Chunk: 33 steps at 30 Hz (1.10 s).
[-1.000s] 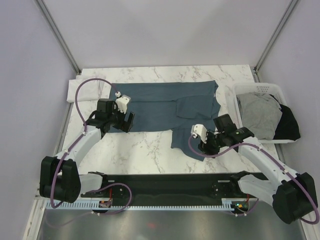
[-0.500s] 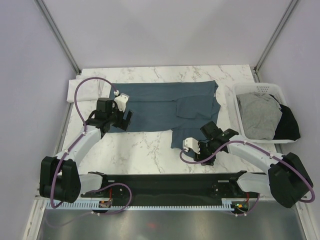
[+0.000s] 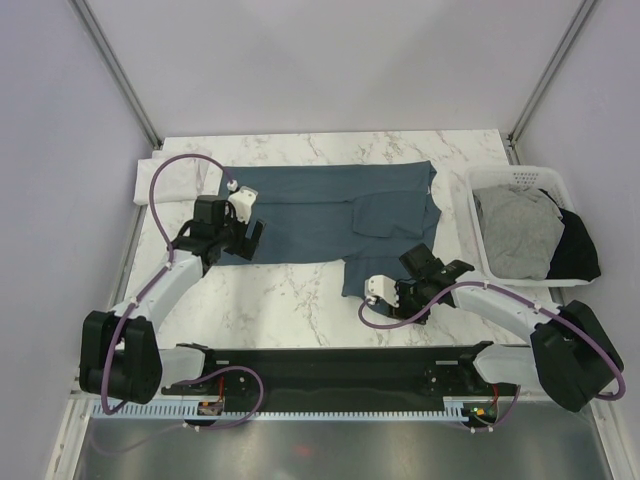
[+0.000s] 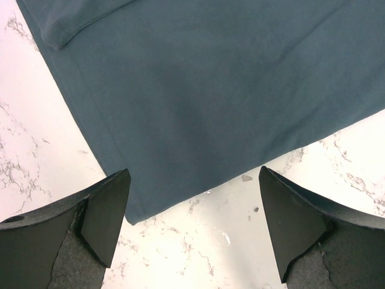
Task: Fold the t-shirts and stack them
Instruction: Fold the tshirt
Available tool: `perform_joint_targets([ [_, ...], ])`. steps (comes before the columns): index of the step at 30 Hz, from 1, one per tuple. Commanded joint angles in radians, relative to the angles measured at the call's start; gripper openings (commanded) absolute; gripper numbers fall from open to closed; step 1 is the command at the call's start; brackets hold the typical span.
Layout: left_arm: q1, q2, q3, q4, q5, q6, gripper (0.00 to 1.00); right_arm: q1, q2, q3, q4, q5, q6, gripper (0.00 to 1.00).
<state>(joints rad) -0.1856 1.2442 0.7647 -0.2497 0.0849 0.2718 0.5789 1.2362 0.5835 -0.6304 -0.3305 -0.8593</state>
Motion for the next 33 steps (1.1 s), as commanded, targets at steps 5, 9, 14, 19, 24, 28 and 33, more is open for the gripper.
perform_joint_targets([
  [5, 0.005, 0.026, 0.025, 0.03, -0.06, 0.035, 0.95, 0.009, 0.009, 0.027, 0.011, -0.025, -0.01, 0.27],
  [9, 0.035, 0.044, 0.015, 0.027, -0.071, 0.037, 0.95, 0.009, 0.019, 0.036, -0.002, -0.033, -0.01, 0.14],
  [14, 0.092, 0.054, 0.001, 0.024, -0.062, 0.078, 0.93, 0.009, -0.009, 0.044, -0.002, -0.027, 0.0, 0.0],
  [19, 0.186, 0.099, 0.018, 0.0, 0.048, 0.087, 0.87, 0.01, -0.049, 0.033, 0.058, 0.024, 0.039, 0.0],
  [24, 0.279, 0.208, 0.085, -0.082, 0.127, 0.086, 0.69, 0.009, -0.041, 0.026, 0.078, 0.059, 0.049, 0.0],
  [28, 0.29, 0.259, 0.096, -0.103, 0.15, 0.079, 0.63, 0.009, -0.052, 0.024, 0.084, 0.064, 0.055, 0.0],
  [33, 0.291, 0.281, 0.087, -0.102, 0.148, 0.086, 0.59, 0.009, -0.052, 0.018, 0.092, 0.074, 0.055, 0.0],
])
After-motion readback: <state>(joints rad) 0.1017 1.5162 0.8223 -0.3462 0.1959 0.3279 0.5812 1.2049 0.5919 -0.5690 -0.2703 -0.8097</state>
